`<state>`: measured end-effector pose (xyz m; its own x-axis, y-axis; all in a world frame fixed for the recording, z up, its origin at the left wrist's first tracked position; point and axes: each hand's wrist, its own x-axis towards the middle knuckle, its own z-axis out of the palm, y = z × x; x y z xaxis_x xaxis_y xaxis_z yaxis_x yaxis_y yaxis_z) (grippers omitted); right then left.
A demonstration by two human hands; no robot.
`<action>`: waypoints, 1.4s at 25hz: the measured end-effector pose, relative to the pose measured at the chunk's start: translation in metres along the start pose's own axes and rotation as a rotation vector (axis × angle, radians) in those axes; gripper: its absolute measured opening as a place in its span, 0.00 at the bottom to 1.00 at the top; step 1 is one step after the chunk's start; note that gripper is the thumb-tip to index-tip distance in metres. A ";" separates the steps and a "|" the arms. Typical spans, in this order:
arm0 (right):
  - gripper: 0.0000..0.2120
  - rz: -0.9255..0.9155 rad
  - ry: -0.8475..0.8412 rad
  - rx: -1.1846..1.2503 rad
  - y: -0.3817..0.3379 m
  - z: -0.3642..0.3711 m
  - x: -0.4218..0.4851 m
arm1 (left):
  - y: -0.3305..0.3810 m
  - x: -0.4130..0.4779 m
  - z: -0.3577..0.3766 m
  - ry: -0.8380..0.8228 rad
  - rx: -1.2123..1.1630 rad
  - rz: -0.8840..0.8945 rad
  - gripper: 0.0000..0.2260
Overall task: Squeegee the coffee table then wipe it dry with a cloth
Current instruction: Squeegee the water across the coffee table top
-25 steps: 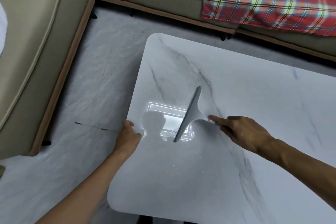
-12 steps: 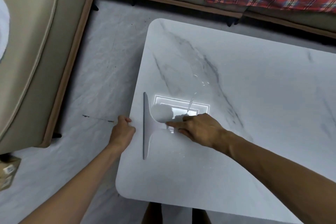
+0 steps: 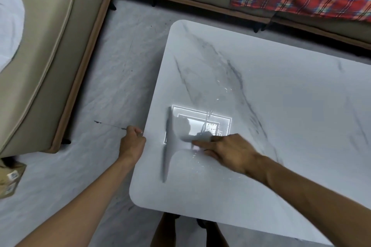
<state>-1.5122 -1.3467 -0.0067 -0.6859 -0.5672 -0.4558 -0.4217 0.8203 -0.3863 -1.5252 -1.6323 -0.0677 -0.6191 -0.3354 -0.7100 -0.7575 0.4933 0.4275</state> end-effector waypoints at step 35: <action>0.21 -0.096 0.030 -0.377 0.014 0.069 -0.089 | -0.132 -0.112 0.042 -0.106 0.157 0.030 0.24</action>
<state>-1.4160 -1.2896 -0.0270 -0.6474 -0.6446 -0.4066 -0.6692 0.7361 -0.1014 -1.3472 -1.6258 -0.0677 -0.6097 -0.2360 -0.7567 -0.6920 0.6239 0.3630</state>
